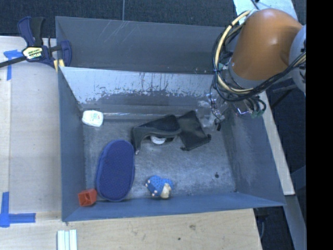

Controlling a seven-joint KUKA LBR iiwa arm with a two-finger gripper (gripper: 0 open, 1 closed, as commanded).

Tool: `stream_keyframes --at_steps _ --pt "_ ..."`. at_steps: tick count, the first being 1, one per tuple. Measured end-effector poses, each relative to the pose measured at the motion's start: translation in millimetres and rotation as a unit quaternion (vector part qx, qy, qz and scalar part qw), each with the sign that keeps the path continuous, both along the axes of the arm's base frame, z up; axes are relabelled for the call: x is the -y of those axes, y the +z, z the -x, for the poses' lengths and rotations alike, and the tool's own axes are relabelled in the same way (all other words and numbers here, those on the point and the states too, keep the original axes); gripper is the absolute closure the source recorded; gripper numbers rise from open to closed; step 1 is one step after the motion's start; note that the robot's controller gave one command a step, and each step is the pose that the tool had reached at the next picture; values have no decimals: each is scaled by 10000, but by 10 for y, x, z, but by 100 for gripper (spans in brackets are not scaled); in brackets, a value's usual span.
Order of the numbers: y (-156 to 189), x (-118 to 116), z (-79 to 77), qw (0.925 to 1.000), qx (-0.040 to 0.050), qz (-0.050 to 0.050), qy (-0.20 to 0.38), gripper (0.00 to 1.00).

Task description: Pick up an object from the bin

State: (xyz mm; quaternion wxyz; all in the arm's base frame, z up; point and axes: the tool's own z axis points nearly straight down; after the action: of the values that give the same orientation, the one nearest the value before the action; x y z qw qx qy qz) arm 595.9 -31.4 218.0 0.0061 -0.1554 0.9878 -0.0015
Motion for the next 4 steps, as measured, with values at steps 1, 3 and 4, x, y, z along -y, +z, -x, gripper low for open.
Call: stream_keyframes --at_steps 1,3,4 --pt "-53 -5 13 10000 -43 -6 1 0" --pt "-996 228 -136 9873 -35 20 1588 0" --pt "-1508 328 -213 9839 -69 0 1784 0"
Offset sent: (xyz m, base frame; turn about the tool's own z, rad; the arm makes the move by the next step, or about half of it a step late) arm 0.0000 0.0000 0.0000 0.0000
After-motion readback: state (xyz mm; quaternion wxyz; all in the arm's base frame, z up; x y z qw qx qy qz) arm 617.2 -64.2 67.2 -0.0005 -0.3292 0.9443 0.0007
